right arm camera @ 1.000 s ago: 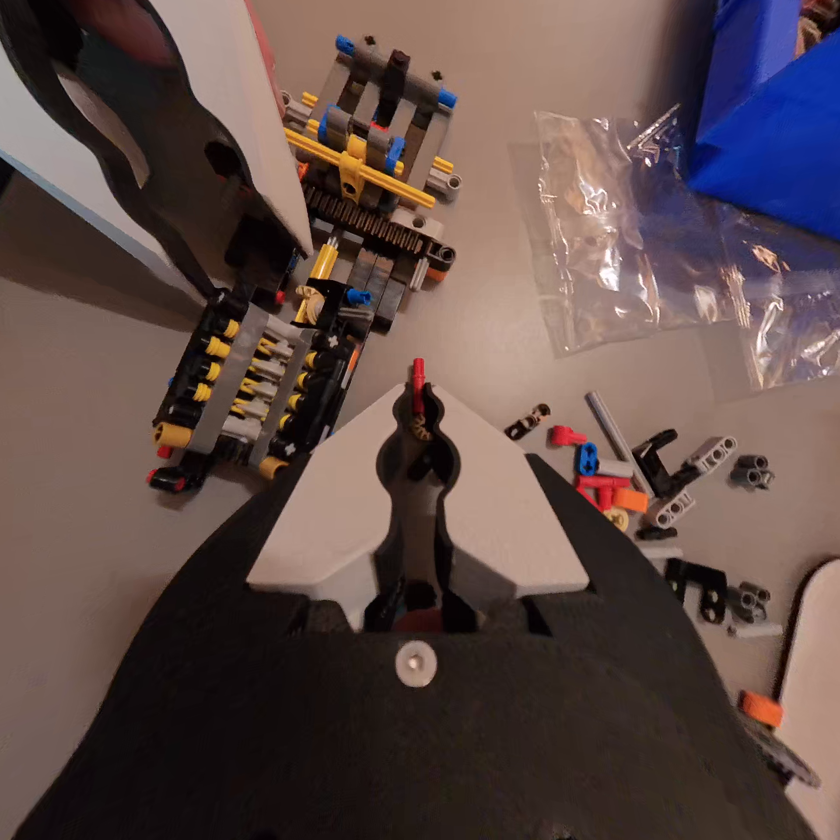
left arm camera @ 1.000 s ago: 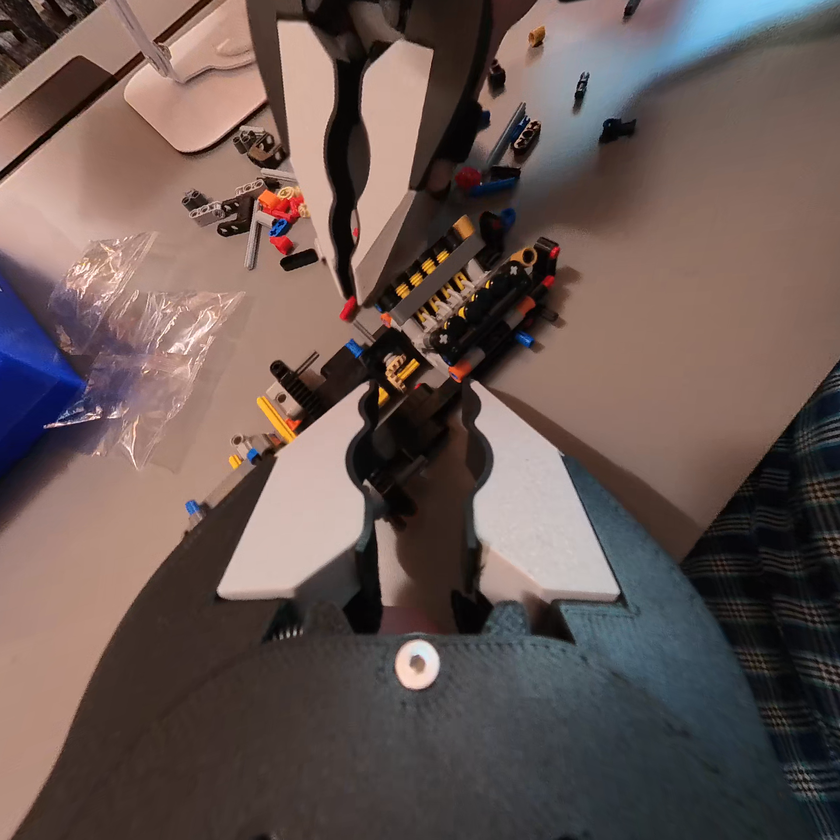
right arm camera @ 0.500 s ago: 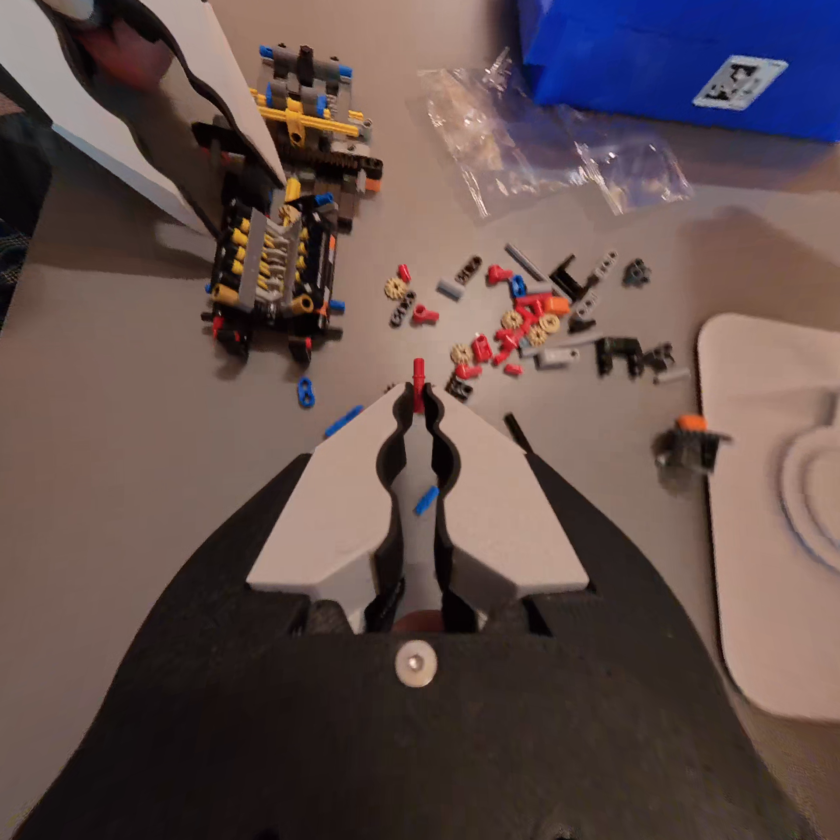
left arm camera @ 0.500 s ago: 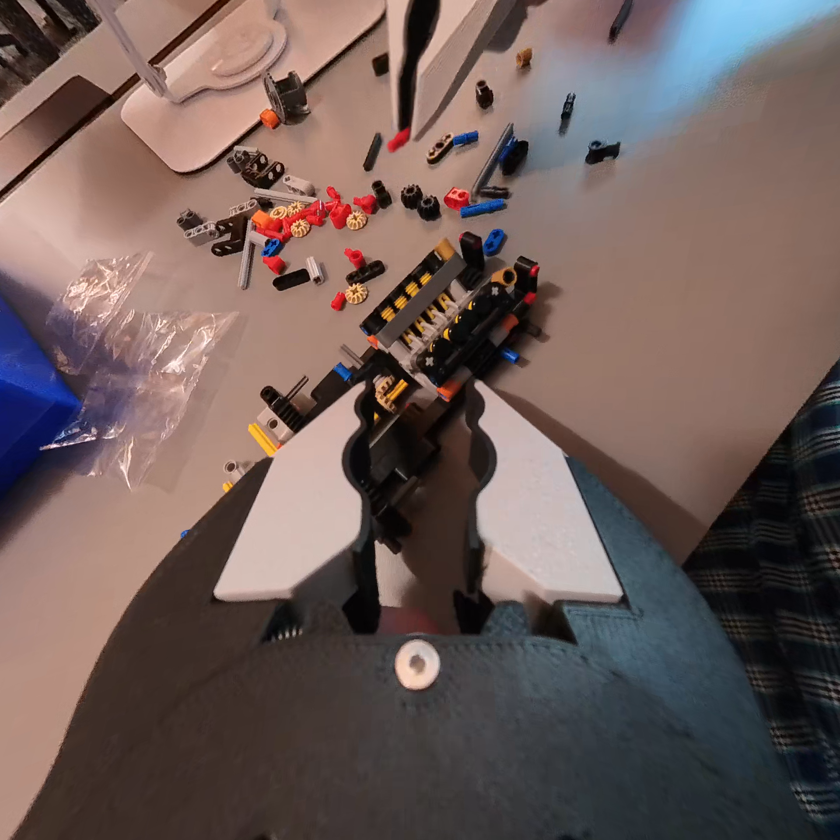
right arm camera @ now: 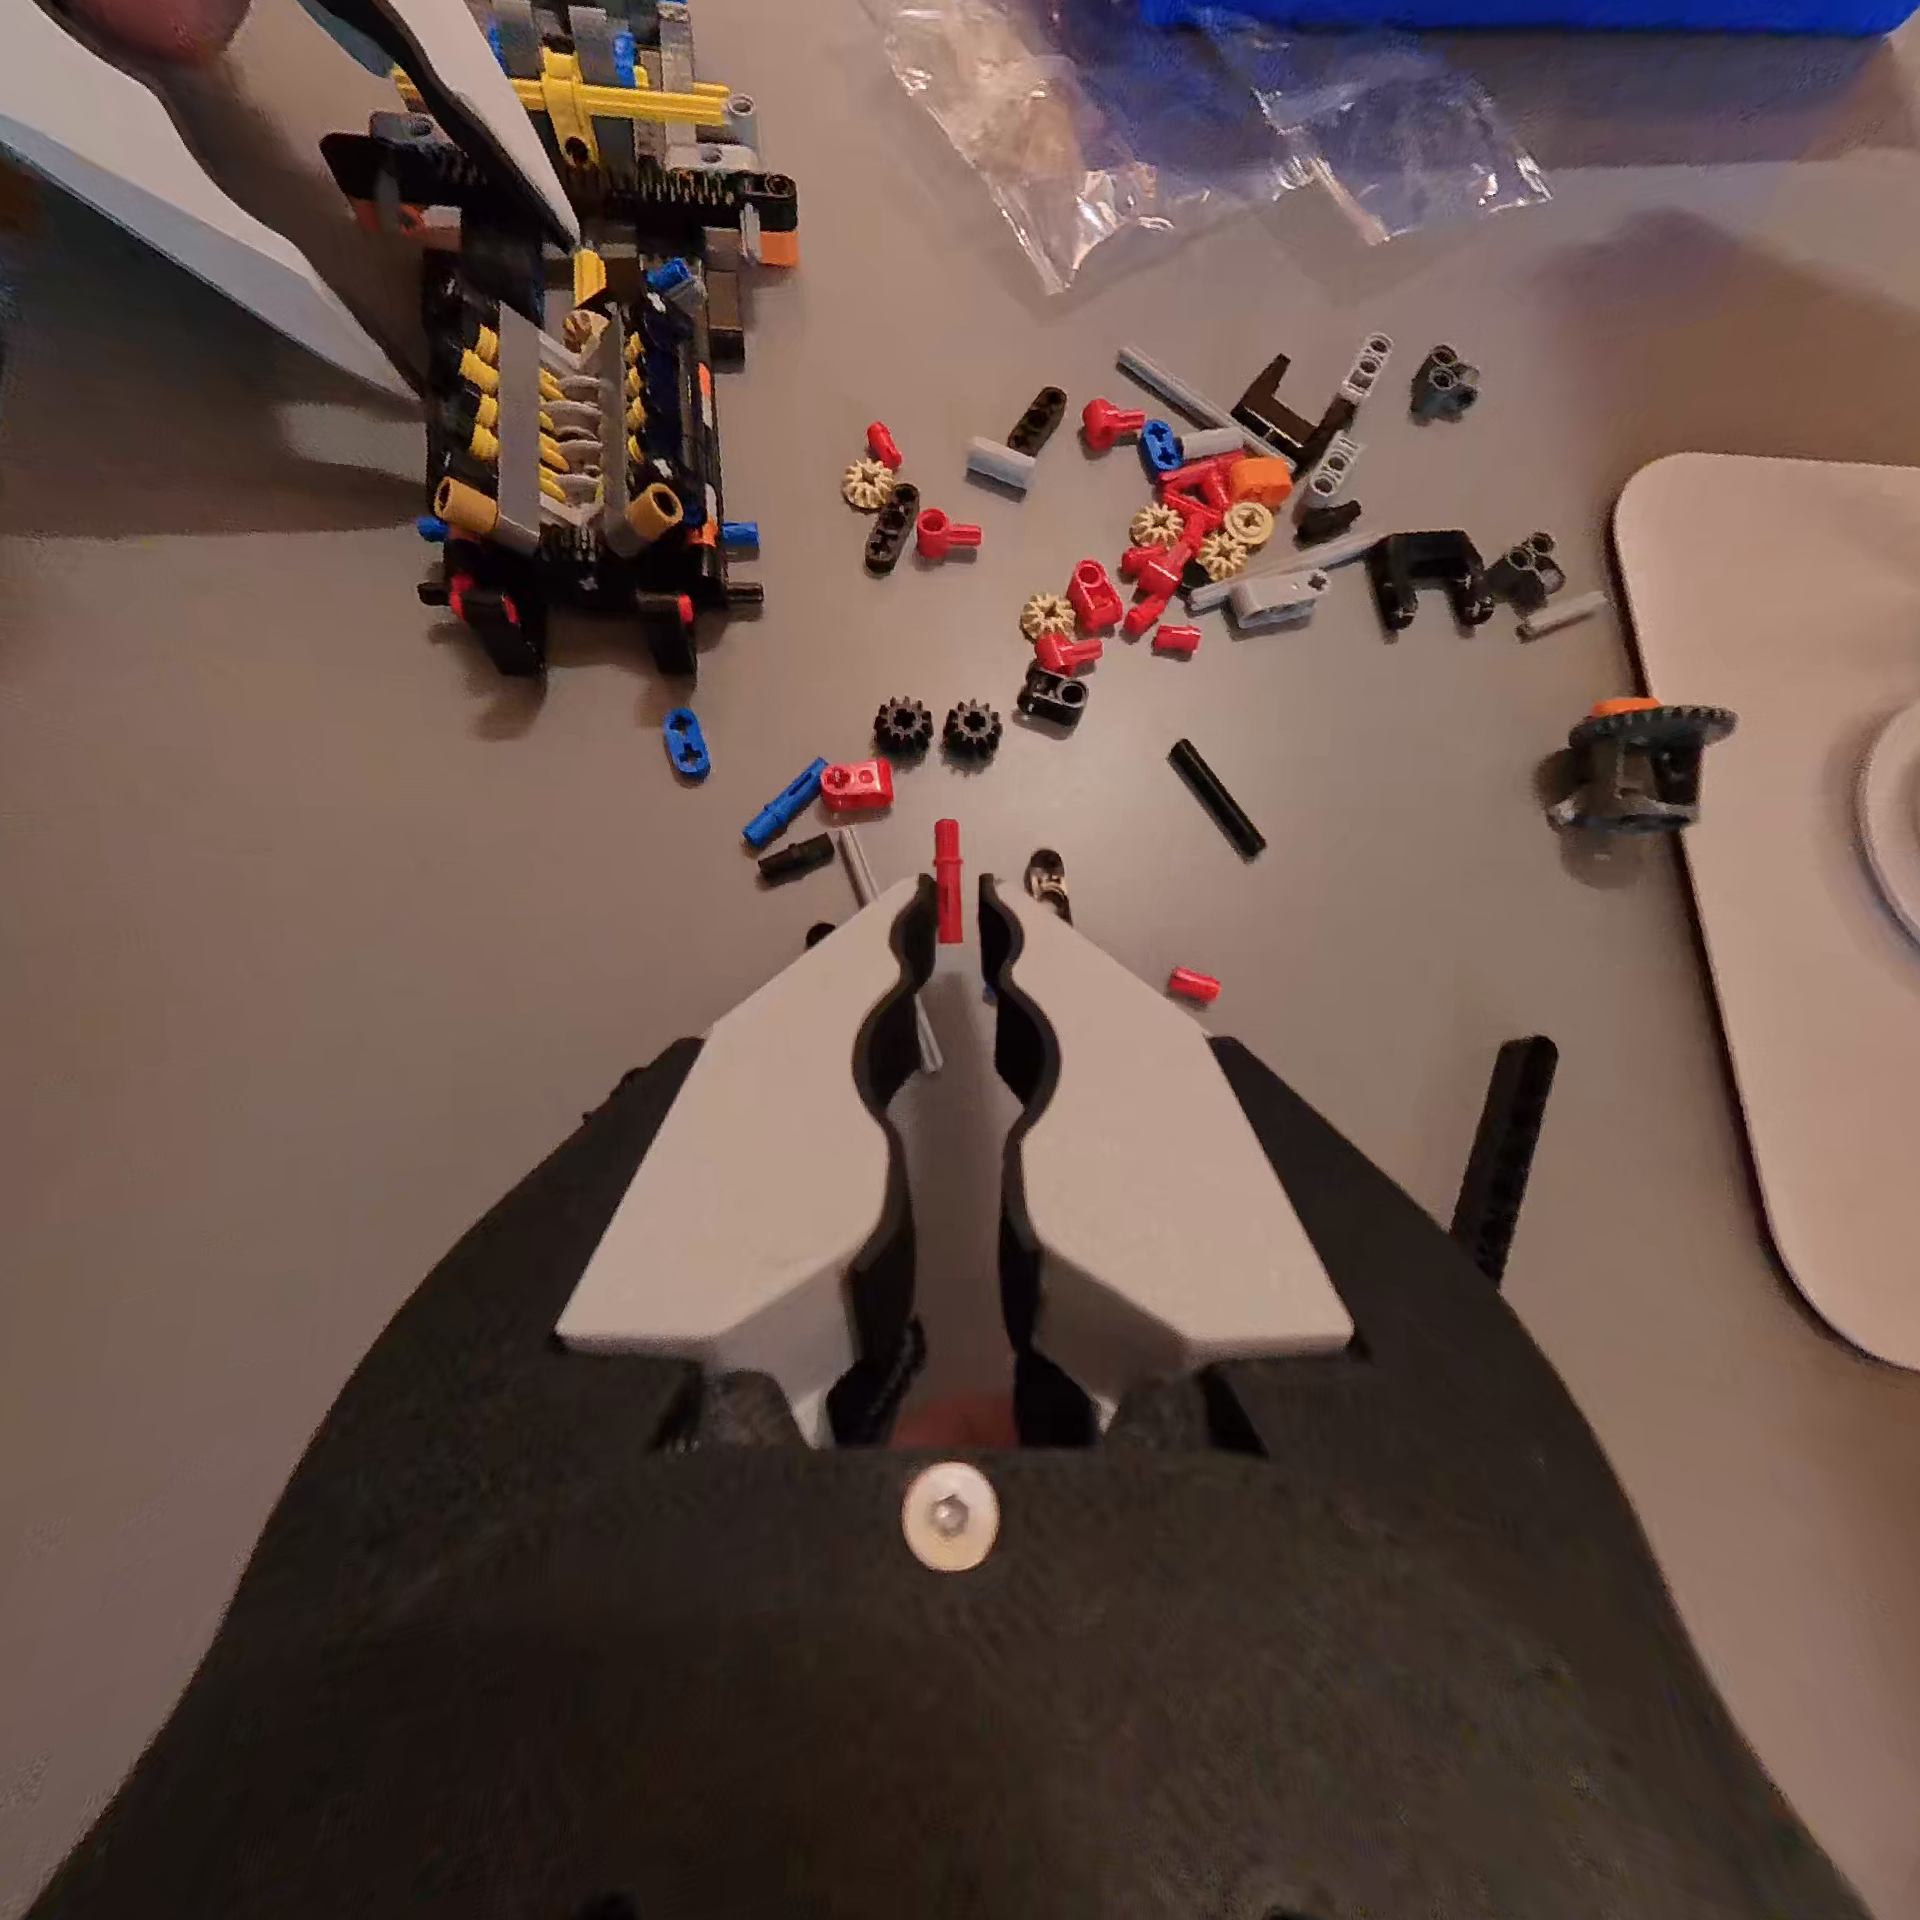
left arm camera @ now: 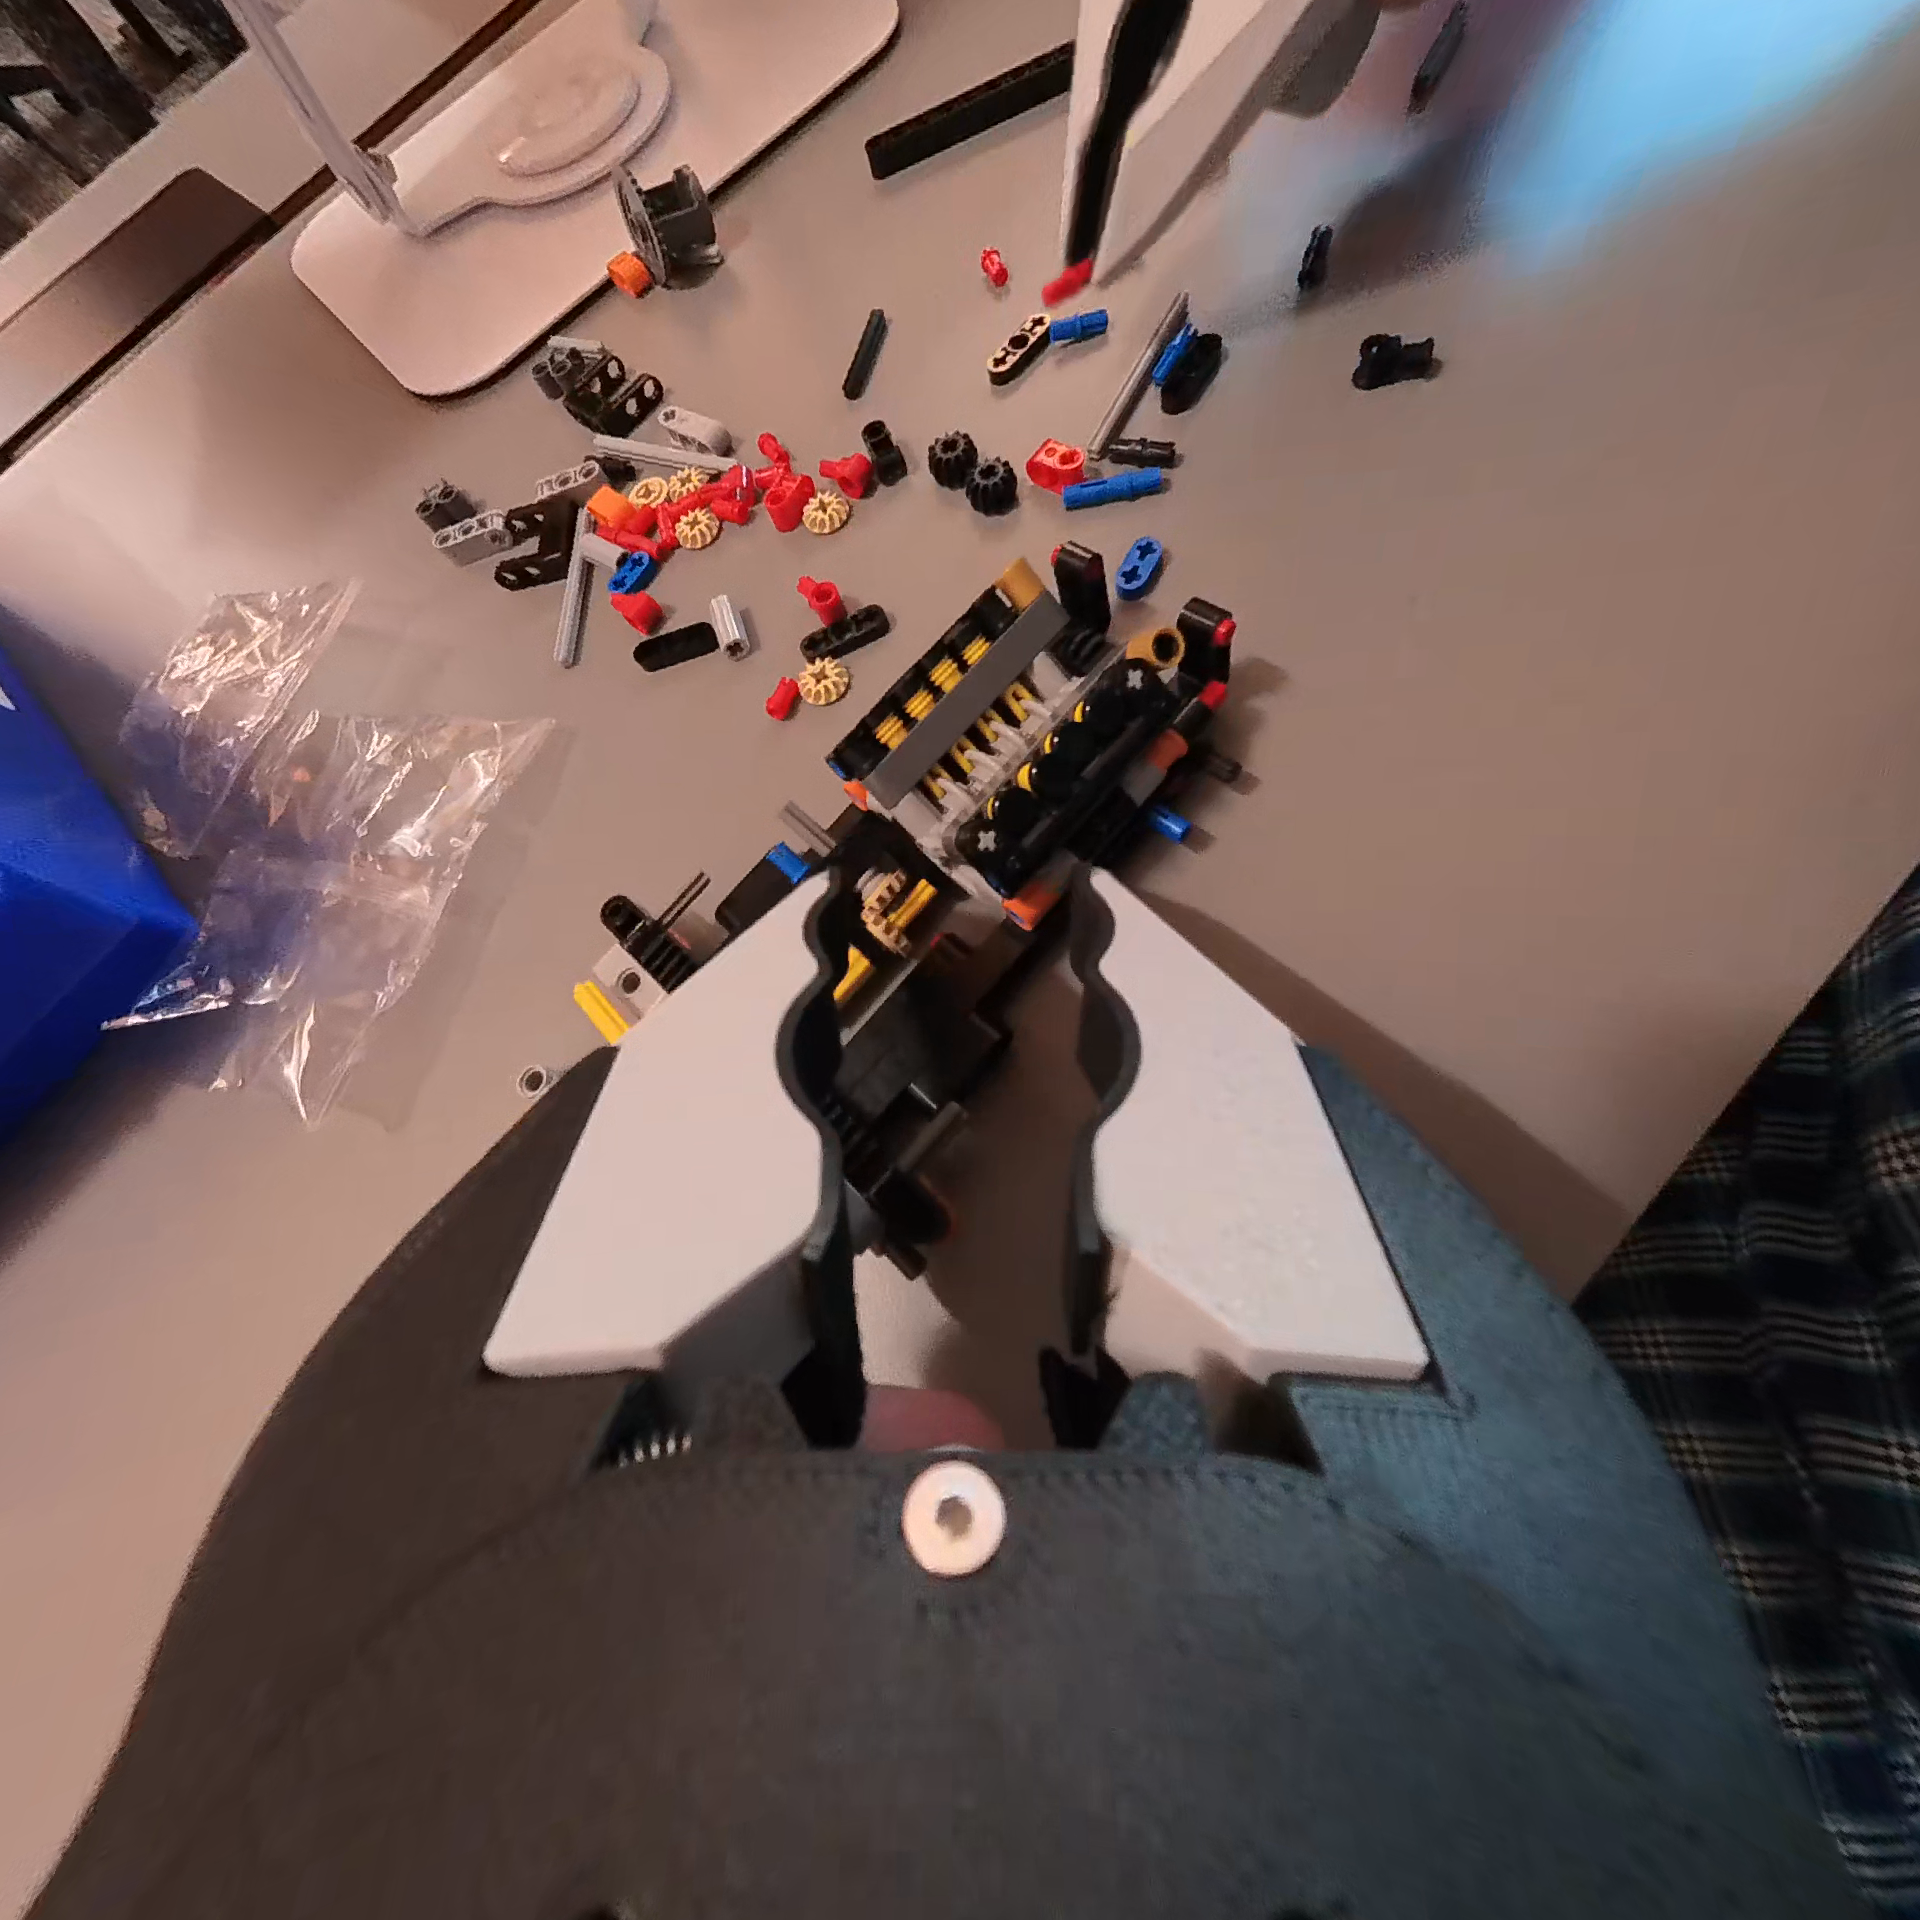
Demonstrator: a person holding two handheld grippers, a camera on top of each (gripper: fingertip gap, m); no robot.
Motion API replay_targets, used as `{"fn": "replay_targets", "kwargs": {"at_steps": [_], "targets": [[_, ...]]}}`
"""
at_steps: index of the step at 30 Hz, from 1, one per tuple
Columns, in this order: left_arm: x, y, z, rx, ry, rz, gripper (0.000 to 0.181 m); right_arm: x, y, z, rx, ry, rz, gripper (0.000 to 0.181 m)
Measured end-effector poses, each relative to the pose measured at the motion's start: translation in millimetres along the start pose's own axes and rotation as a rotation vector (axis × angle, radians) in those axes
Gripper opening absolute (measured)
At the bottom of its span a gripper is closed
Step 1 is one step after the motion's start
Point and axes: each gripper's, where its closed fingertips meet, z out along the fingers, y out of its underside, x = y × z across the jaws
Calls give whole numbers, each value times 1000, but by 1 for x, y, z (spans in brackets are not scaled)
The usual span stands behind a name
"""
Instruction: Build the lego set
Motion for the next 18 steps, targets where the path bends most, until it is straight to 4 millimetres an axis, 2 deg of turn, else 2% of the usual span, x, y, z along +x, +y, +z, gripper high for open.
{"fn": "replay_targets", "kwargs": {"at_steps": [2, 7, 12, 14, 18], "targets": [[-1, 0, -1, 3, -3, -4, 40, 0, -2, 4, -1, 0, 3, 11], [-3, 1, -4, 11, -3, -15, 41, 6, -7, 5, 17, 11, 1, 0], [-3, 2, -4, 14, 2, -14, 41, 8, -11, 6, 17, -3, 10, 0], [-3, 2, -5, 17, 2, -15, 41, 13, -12, 2, 27, 17, 24, 2], [-6, 0, -9, 33, 0, -28, 42, 36, -5, -19, 42, 95, 75, 9]]}}
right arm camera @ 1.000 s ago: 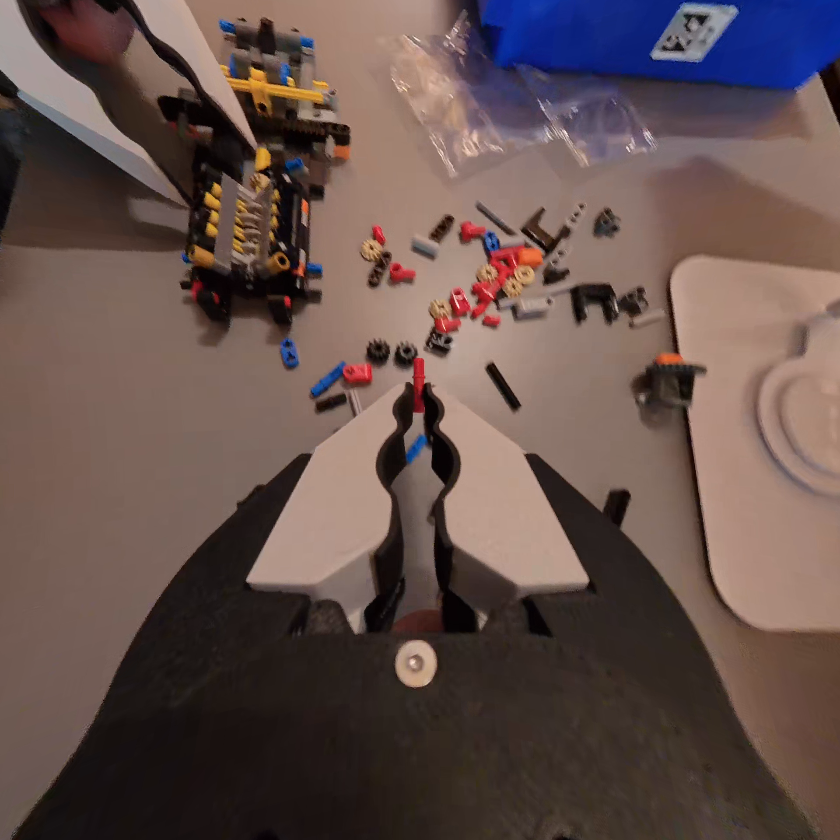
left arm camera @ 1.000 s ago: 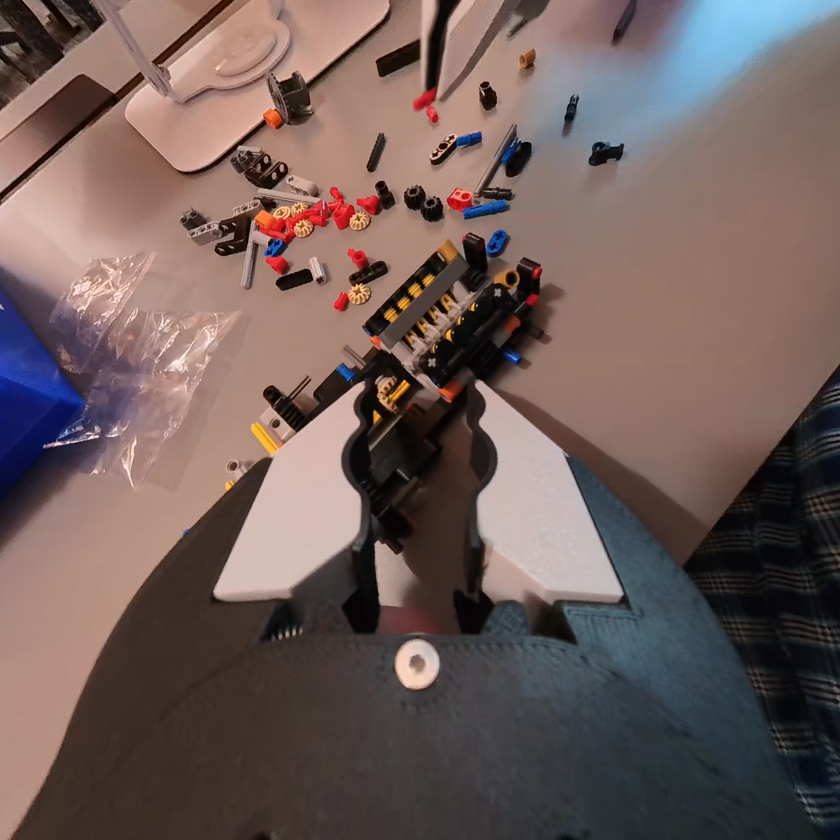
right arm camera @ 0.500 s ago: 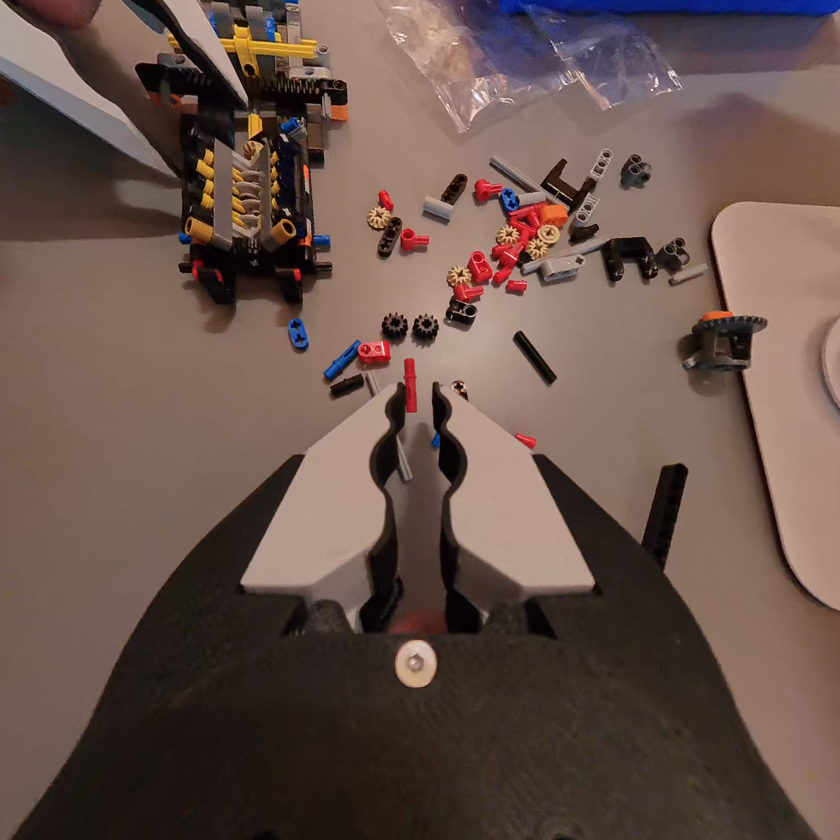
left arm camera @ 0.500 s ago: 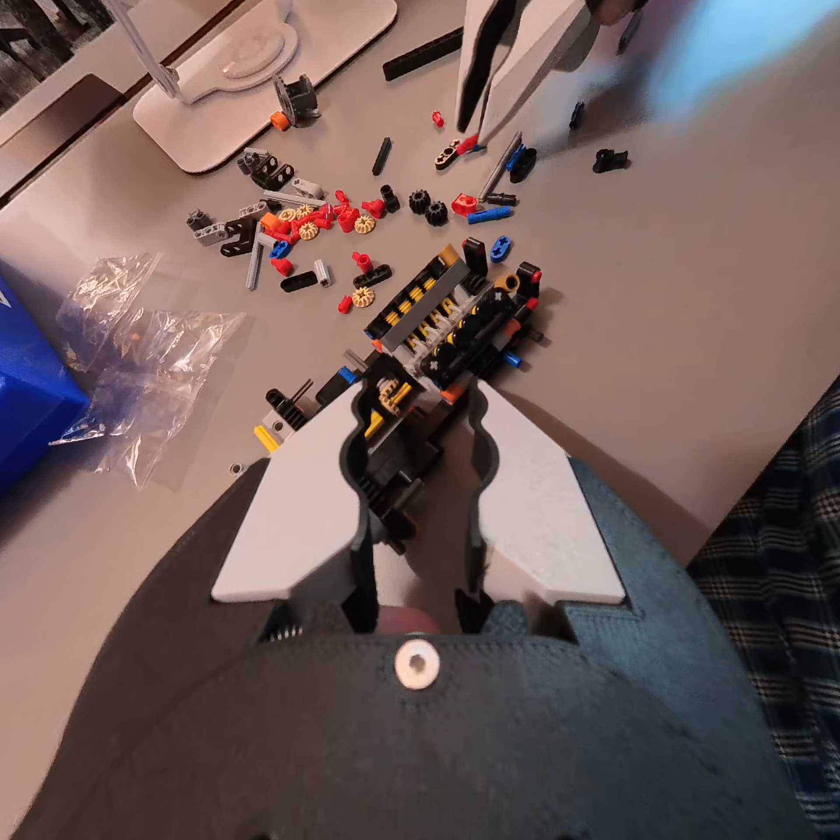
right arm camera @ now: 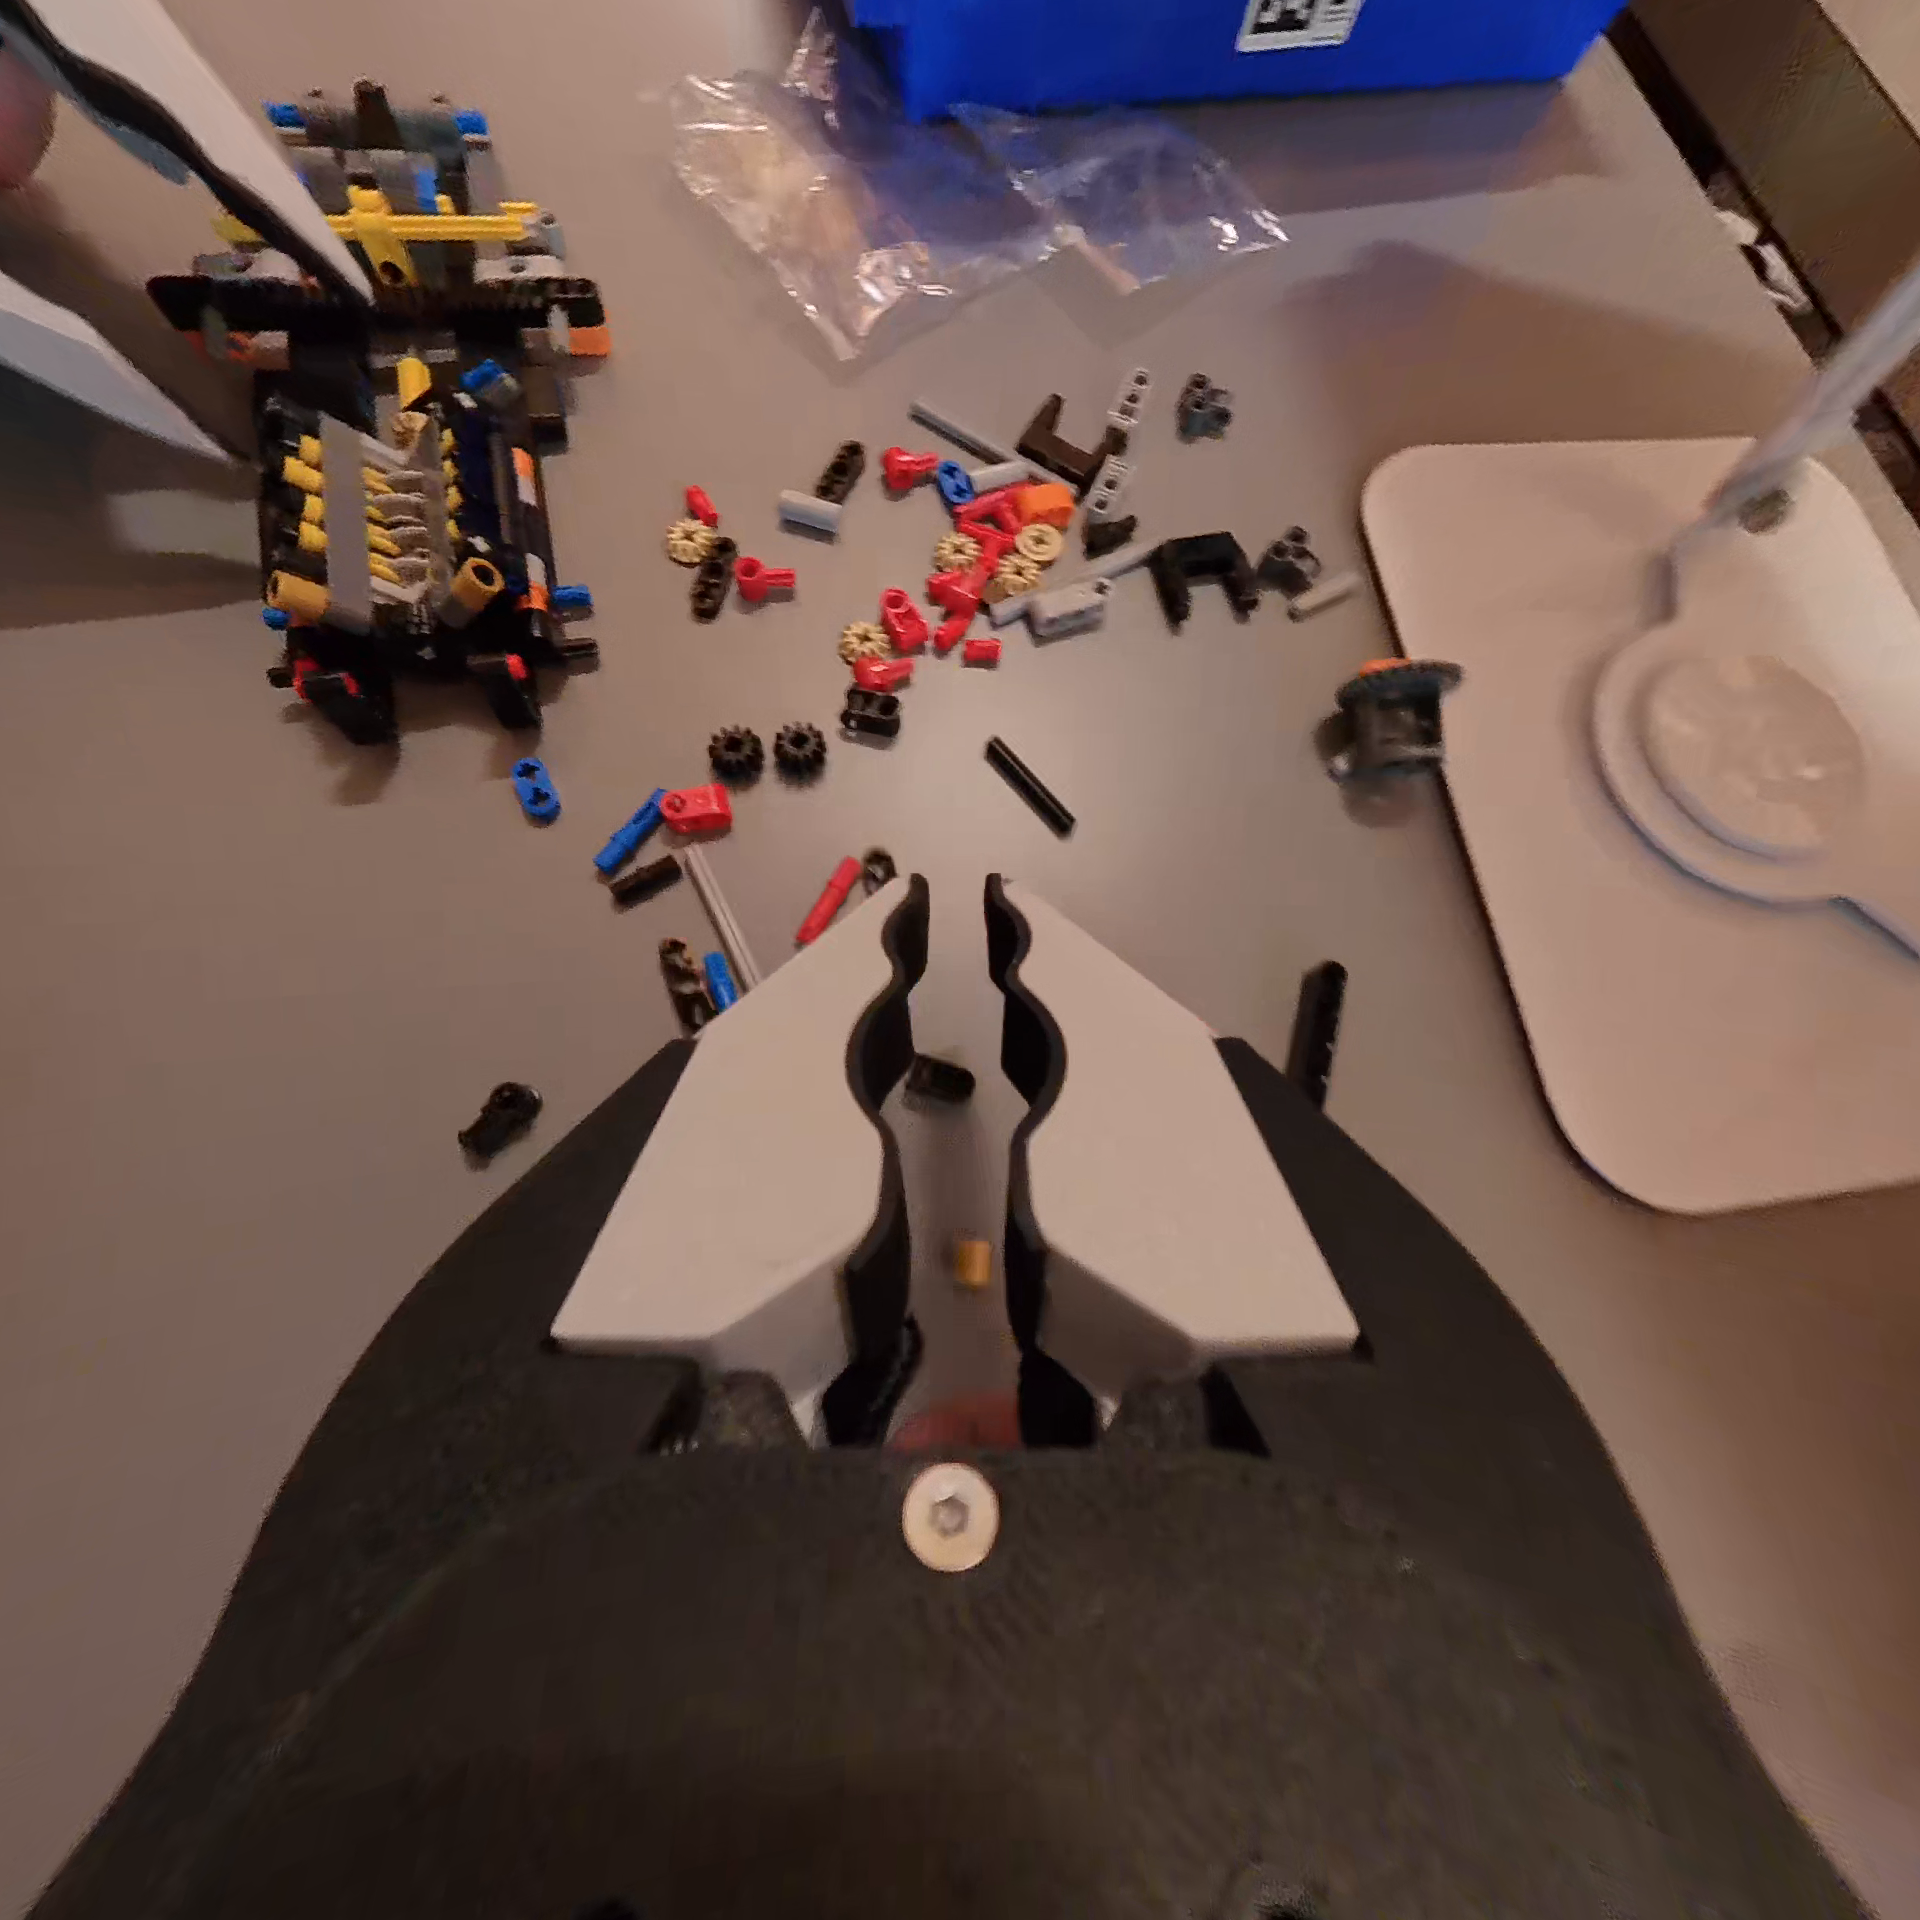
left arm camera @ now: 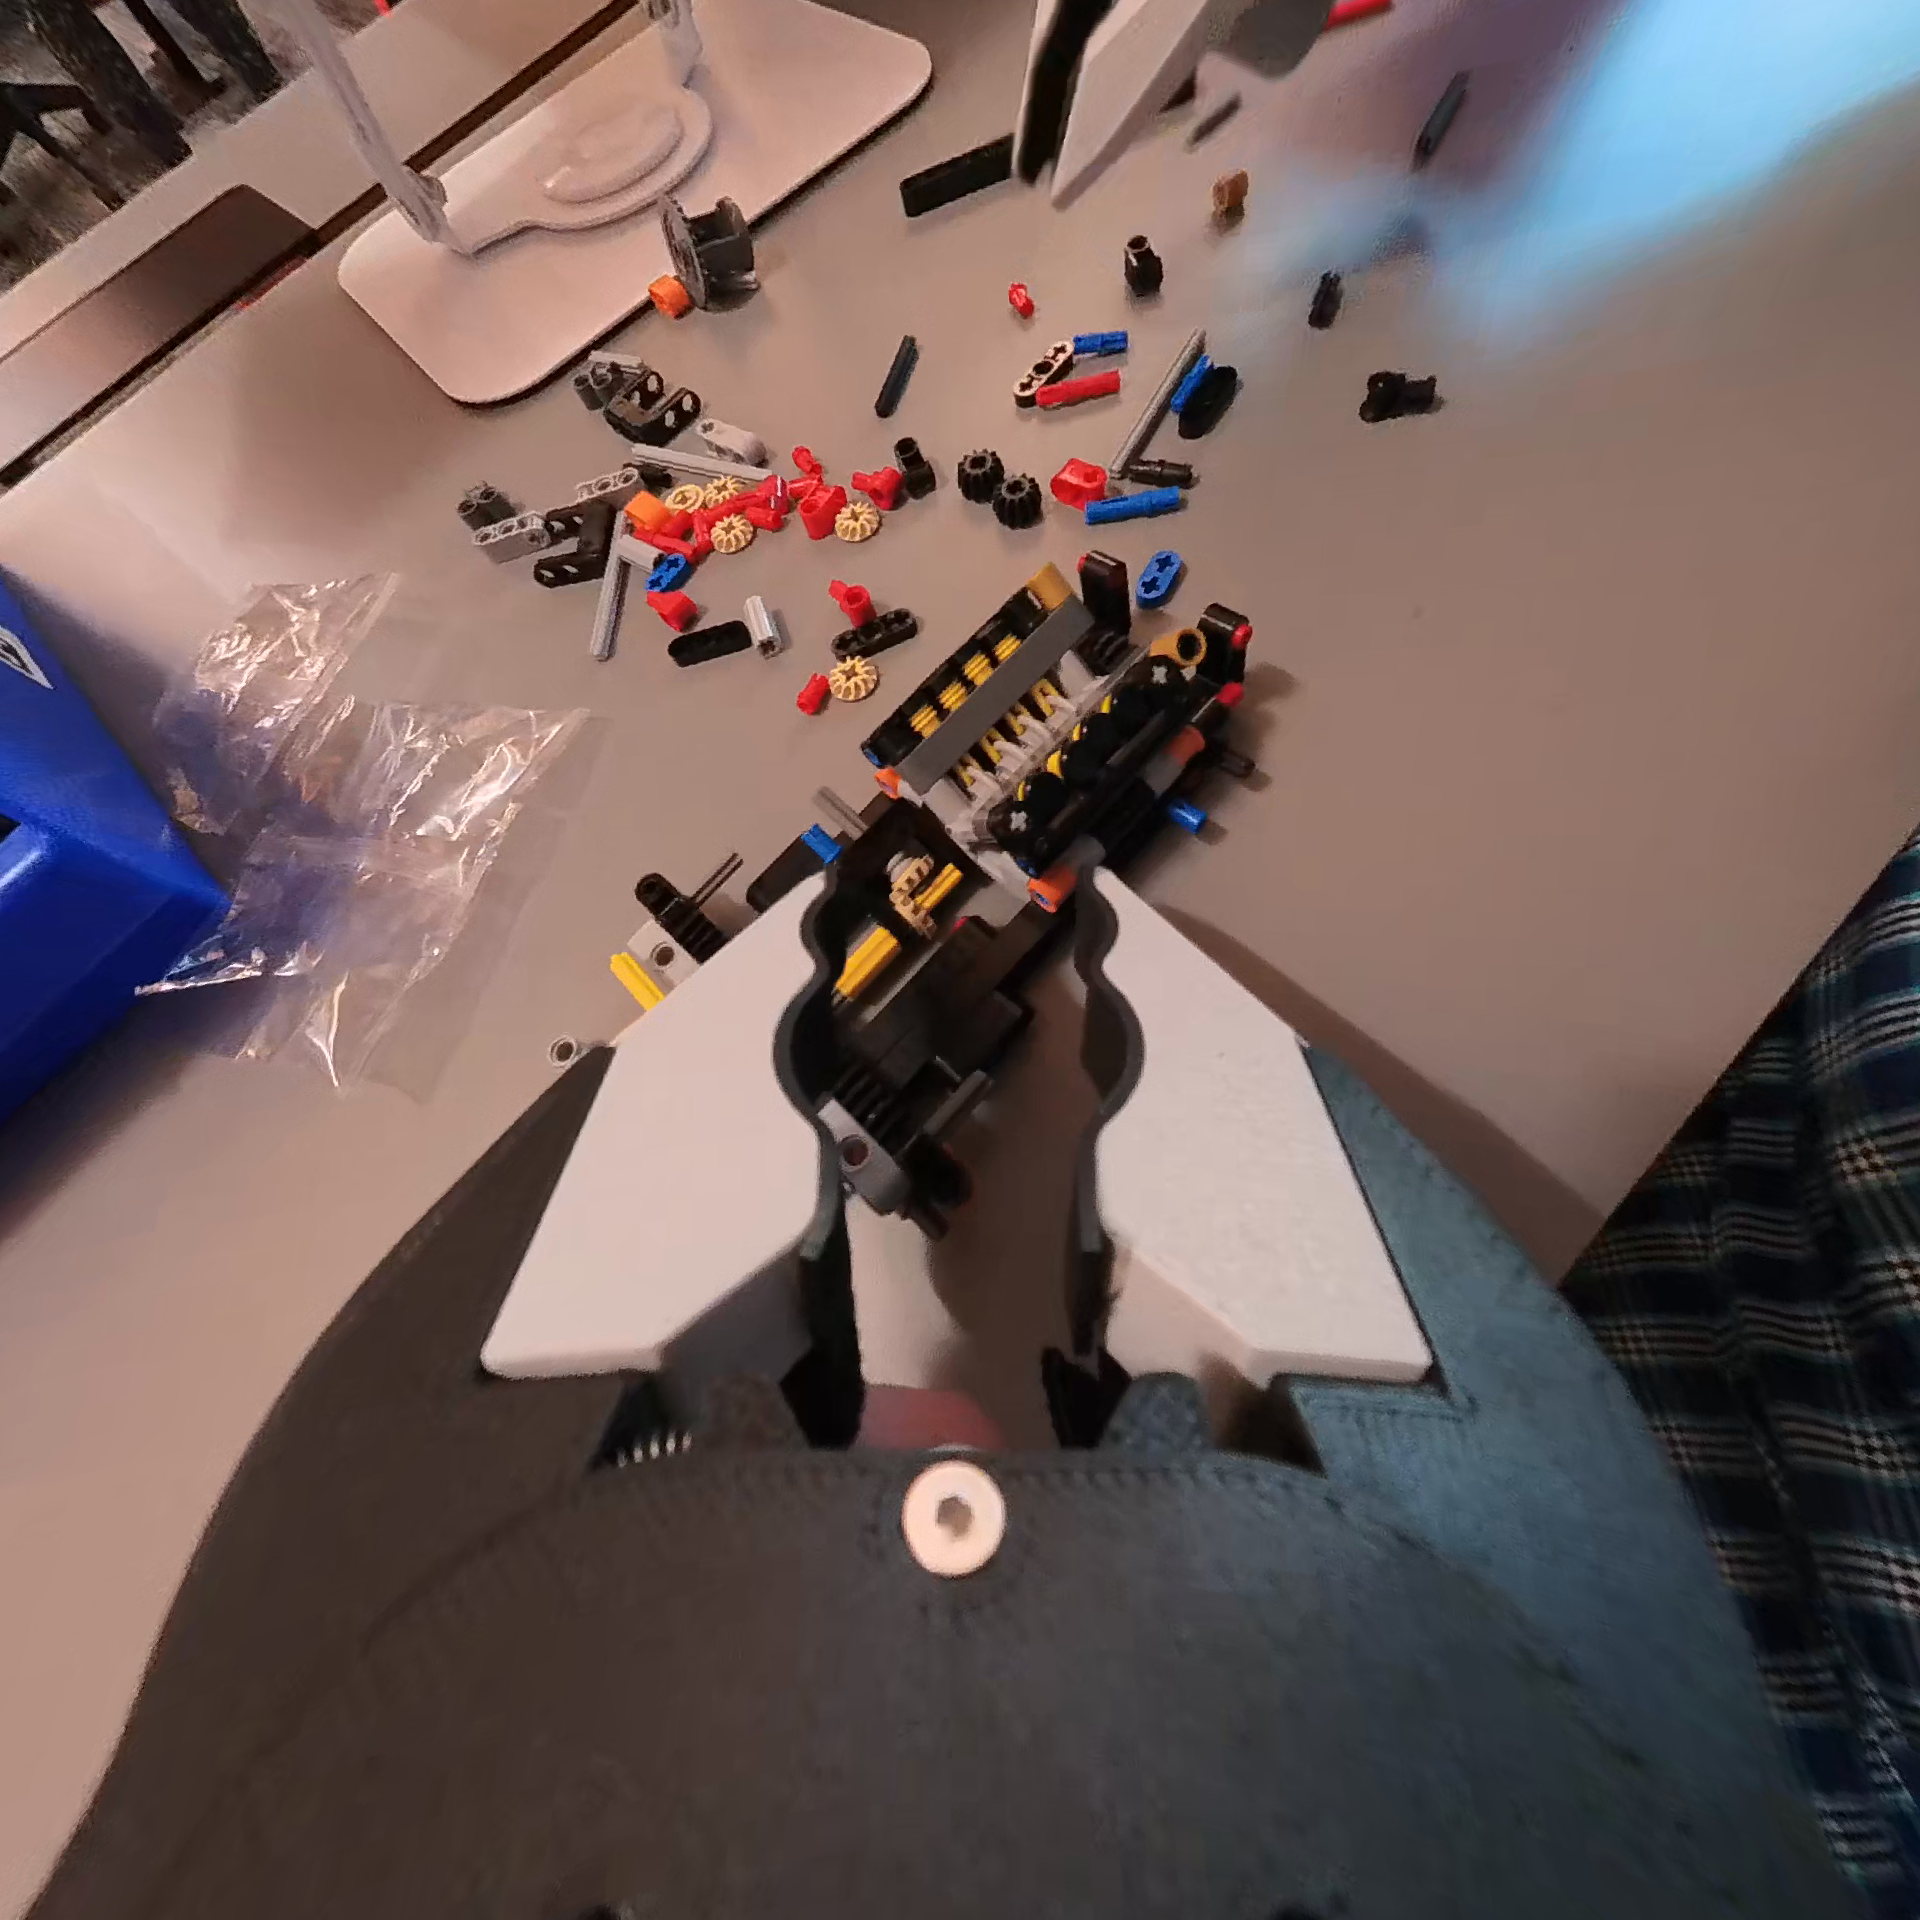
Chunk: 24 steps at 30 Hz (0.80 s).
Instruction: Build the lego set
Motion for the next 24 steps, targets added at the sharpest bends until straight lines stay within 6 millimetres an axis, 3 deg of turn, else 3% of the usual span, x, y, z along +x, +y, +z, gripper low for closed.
{"fn": "replay_targets", "kwargs": {"at_steps": [2, 5, 10, 14, 24], "targets": [[0, 0, 0, 6, 5, -9, 42, 6, 2, -5, -7, 5, 16, 13], [1, 0, 3, 4, 11, -8, 42, 0, -6, 3, -16, -1, -11, 11], [1, -1, 2, 7, 7, -5, 42, -5, -44, 44, 17, -4, -23, 9], [-2, 0, -1, 18, 2, -17, 42, 0, -60, 76, -4, -28, 2, 12], [-4, 2, -3, 39, 21, -33, 42, 4, -55, 111, -112, 0, 40, 22]]}}
